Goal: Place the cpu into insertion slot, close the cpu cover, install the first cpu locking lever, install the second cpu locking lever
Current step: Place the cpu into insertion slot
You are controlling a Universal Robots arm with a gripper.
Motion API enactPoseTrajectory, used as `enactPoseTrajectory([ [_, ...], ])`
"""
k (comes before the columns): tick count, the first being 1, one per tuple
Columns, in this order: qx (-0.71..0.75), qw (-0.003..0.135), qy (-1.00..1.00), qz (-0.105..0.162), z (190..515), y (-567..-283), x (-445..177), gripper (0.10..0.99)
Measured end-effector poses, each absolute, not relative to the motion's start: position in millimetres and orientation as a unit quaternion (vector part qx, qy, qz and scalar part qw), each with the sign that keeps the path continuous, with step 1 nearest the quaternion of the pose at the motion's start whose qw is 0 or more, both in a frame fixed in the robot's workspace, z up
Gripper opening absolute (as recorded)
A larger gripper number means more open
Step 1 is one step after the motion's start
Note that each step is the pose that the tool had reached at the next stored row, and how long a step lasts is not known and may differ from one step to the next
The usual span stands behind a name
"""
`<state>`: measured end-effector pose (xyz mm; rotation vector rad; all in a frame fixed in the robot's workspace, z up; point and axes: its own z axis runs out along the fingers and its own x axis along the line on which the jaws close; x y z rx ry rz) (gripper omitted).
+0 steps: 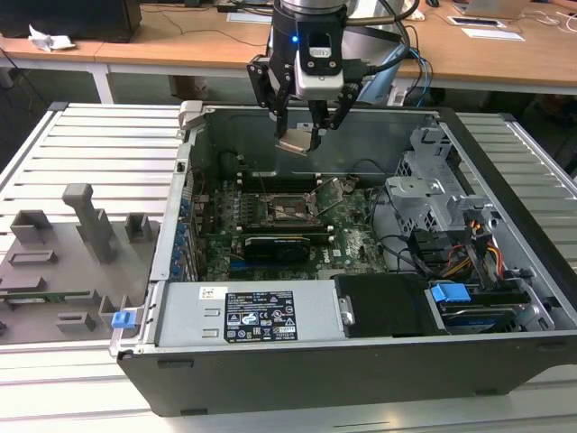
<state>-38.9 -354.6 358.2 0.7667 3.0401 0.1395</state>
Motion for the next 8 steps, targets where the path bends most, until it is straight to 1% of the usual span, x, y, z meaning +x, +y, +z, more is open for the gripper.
enactPoseTrajectory([
  [8, 0.248, 0.002, 0.968, 0.044, 358.0, -354.7, -38.9, 0.525],
])
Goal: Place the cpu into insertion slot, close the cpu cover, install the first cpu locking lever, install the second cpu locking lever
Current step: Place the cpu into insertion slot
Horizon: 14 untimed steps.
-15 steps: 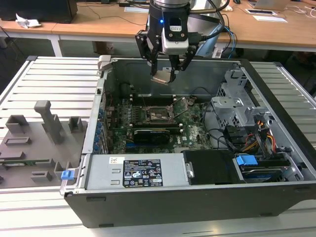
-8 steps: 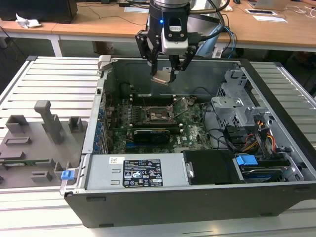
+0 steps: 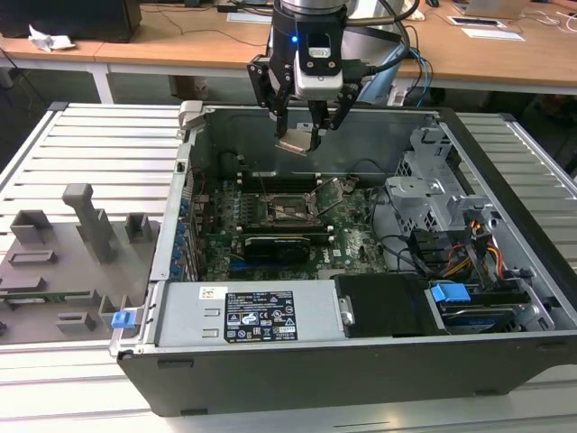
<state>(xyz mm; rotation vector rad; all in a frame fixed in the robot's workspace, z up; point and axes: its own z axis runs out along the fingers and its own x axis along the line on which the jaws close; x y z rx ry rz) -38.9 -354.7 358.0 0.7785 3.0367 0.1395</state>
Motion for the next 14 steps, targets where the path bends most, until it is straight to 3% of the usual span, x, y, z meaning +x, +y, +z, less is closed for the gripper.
enactPoseTrajectory([
  [14, 0.256, 0.002, 0.966, 0.044, 357.6, -354.7, -38.9, 0.525],
])
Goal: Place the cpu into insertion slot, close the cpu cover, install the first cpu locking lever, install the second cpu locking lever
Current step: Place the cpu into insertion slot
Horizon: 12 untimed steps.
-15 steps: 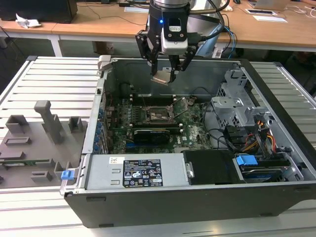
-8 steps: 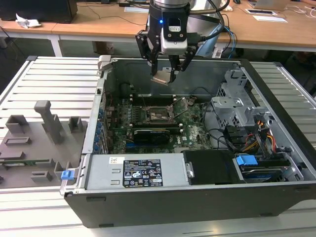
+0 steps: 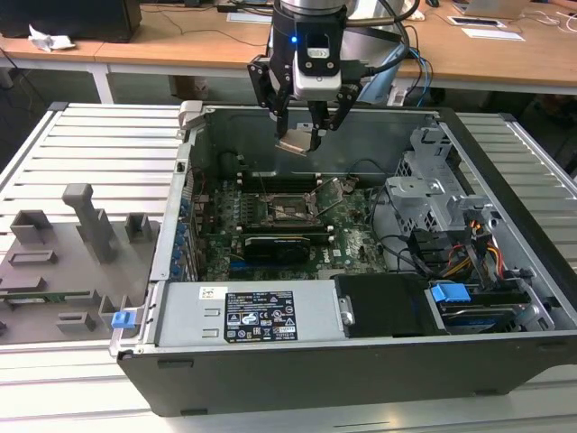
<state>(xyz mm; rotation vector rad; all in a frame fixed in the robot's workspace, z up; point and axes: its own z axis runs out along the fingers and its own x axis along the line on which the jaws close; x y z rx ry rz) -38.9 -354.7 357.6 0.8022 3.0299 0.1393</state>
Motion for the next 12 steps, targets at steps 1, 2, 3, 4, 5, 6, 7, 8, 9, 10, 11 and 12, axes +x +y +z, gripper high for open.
enactPoseTrajectory([
  [1, 0.256, 0.002, 0.966, 0.044, 357.5, -354.7, -38.9, 0.525],
  [2, 0.257, 0.002, 0.966, 0.044, 357.5, -354.7, -38.9, 0.525],
  [3, 0.257, 0.002, 0.965, 0.044, 357.5, -354.7, -38.9, 0.525],
  [4, 0.257, 0.002, 0.965, 0.044, 357.4, -354.6, -38.9, 0.525],
  [5, 0.258, 0.002, 0.965, 0.044, 357.4, -354.7, -38.9, 0.525],
  [6, 0.258, 0.002, 0.965, 0.044, 357.4, -354.7, -38.9, 0.525],
  [7, 0.259, 0.002, 0.965, 0.044, 357.4, -354.7, -38.9, 0.525],
  [8, 0.259, 0.002, 0.965, 0.044, 357.3, -354.7, -38.9, 0.525],
  [9, 0.259, 0.002, 0.965, 0.044, 357.3, -354.7, -38.9, 0.525],
  [10, 0.26, 0.002, 0.965, 0.044, 357.3, -354.7, -38.9, 0.525],
  [11, 0.26, 0.002, 0.965, 0.044, 357.3, -354.7, -38.9, 0.525],
  [12, 0.261, 0.002, 0.964, 0.044, 357.2, -354.7, -38.9, 0.525],
])
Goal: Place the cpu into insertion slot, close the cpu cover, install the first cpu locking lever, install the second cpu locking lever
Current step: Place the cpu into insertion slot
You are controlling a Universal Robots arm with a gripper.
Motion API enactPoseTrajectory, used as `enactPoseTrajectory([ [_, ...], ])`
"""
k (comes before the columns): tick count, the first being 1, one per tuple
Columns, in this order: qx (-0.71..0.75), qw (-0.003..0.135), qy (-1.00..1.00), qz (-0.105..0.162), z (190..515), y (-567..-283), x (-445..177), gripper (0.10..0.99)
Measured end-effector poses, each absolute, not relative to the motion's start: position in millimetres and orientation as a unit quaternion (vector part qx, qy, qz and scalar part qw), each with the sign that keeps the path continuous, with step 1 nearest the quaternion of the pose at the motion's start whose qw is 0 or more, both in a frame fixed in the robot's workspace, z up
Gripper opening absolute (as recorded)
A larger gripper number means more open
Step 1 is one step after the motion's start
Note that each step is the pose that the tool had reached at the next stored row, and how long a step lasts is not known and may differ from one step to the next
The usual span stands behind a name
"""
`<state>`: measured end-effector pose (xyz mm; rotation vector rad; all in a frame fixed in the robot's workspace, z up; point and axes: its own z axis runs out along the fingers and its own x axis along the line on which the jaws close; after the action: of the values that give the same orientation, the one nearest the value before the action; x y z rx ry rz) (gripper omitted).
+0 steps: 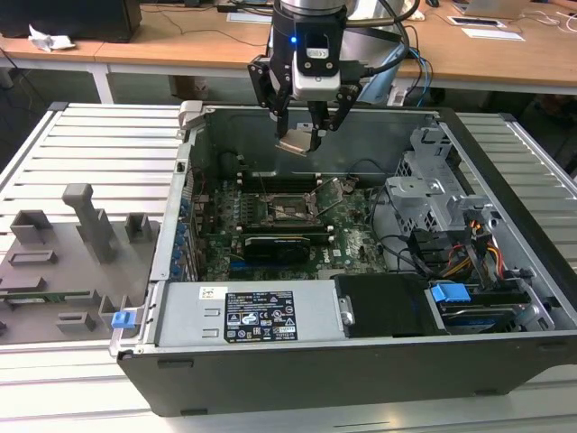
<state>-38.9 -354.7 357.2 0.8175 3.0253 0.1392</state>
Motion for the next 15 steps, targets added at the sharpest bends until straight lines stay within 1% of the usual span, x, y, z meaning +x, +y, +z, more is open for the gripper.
enactPoseTrajectory([
  [15, 0.268, 0.003, 0.962, 0.044, 356.9, -354.7, -38.9, 0.525],
])
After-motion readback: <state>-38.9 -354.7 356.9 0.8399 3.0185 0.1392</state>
